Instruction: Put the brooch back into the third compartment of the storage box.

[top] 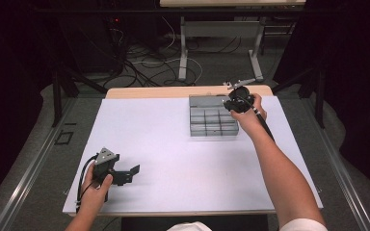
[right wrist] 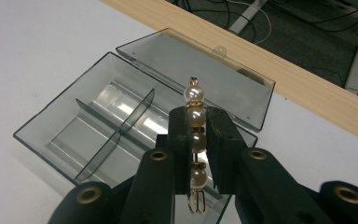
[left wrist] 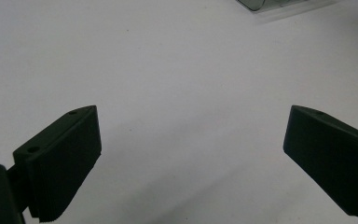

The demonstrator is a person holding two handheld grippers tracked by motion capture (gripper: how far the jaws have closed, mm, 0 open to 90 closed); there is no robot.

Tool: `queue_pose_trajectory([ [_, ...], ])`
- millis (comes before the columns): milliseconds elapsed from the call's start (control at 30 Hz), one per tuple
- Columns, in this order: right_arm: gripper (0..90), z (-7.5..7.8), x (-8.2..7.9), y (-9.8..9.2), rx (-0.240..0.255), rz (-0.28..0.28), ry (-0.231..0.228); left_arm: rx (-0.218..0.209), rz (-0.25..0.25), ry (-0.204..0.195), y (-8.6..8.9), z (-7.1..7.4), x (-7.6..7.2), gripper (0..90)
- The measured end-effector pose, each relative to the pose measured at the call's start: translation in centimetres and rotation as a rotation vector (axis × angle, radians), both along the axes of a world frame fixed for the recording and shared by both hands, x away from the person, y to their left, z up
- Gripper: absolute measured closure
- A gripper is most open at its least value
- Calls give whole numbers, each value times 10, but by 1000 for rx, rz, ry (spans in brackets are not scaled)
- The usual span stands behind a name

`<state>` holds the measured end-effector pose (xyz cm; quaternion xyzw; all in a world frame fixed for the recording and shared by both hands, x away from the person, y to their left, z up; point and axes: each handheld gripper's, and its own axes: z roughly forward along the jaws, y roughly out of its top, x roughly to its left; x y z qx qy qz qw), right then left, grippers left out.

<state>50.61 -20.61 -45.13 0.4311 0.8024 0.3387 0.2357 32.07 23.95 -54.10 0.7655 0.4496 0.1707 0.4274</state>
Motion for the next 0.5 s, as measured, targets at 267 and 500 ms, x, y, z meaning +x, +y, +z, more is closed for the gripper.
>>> queue_pose_trajectory([
  [267,809,-7,7,-2,-8,-13,6,-7,3,6,-1,0,0,39],
  [500,810,-14,14,-2,-6,-19,14,-16,9,7,-1,0,0,40],
])
